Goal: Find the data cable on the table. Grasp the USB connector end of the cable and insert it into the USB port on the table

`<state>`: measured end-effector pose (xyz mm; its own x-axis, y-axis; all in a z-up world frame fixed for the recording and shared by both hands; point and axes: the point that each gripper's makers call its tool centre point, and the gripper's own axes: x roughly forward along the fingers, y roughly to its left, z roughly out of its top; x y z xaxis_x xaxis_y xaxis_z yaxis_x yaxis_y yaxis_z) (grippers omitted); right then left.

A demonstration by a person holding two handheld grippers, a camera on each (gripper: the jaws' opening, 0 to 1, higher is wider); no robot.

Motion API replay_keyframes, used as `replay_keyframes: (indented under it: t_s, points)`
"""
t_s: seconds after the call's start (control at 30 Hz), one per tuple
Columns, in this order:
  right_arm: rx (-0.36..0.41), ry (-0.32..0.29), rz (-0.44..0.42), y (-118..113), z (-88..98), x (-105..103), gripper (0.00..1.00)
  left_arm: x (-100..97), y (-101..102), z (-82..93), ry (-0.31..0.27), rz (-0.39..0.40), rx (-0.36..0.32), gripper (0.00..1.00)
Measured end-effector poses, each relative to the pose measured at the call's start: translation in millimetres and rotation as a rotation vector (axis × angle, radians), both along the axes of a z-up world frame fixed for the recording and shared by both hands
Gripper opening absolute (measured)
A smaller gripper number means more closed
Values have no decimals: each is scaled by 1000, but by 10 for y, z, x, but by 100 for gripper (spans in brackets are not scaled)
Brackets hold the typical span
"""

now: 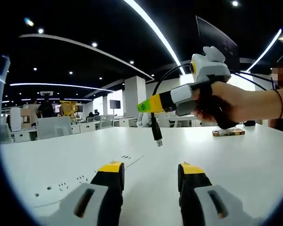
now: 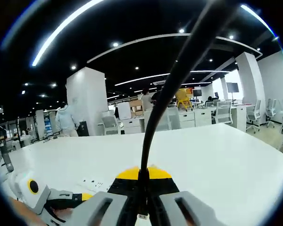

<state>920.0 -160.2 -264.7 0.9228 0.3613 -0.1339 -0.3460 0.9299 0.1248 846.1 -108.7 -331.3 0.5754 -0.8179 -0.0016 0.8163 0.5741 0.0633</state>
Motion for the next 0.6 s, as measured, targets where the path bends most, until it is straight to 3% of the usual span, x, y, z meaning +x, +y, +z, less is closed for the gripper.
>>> replay_keyframes:
  t_s: [0.23, 0.6]
  points:
    - [-23, -16, 4, 69, -22, 280, 5, 109, -9, 8, -3, 6, -1, 46]
    - [-26, -39, -18, 68, -141, 514, 5, 255, -3, 20, -7, 24, -10, 44]
